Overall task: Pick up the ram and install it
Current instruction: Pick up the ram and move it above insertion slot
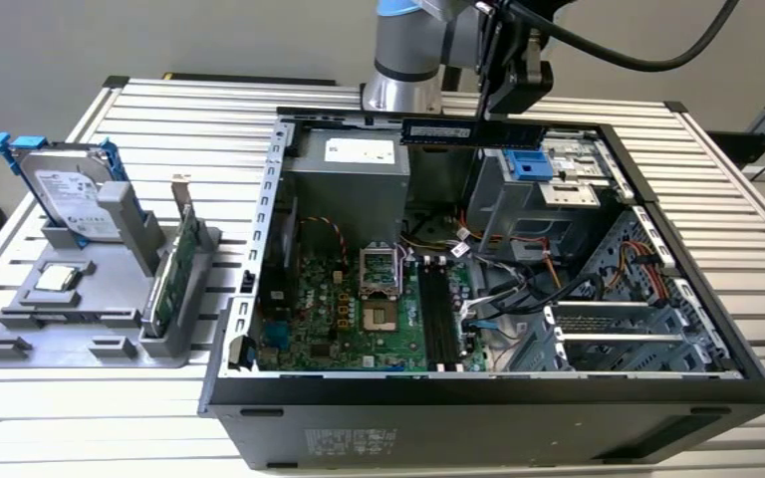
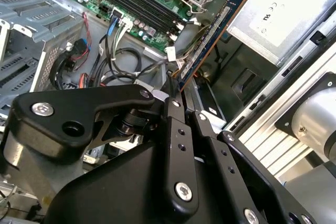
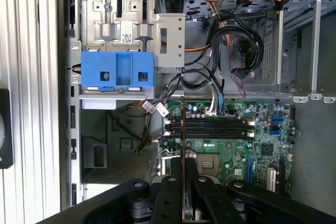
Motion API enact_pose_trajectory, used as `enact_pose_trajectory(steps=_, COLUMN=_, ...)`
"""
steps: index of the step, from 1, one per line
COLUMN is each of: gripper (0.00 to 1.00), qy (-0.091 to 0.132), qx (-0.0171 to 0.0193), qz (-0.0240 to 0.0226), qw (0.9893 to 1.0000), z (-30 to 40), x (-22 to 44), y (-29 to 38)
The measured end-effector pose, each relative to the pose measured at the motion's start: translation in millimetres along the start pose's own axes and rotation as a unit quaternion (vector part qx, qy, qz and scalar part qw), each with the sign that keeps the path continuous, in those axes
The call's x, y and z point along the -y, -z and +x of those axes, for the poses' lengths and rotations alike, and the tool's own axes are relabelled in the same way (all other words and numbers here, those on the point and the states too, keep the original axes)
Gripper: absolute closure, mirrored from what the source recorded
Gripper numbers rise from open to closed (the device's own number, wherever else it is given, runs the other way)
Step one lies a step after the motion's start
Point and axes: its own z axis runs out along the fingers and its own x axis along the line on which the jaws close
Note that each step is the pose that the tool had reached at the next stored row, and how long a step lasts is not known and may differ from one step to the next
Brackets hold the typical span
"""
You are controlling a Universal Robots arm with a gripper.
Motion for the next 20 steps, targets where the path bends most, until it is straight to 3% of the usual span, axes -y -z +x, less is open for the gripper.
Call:
enact_pose_trajectory(steps=7, gripper=1.0, qy=-0.002, qx=0.0, qz=0.0, qw=1.0, z=0.0, x=0.0, y=0.0)
enact_pose_trajectory(steps=20, gripper=1.0, qy=-0.041, qx=0.0005, qz=-0.0005, qw=0.9992, z=0.0, x=0.0, y=0.0)
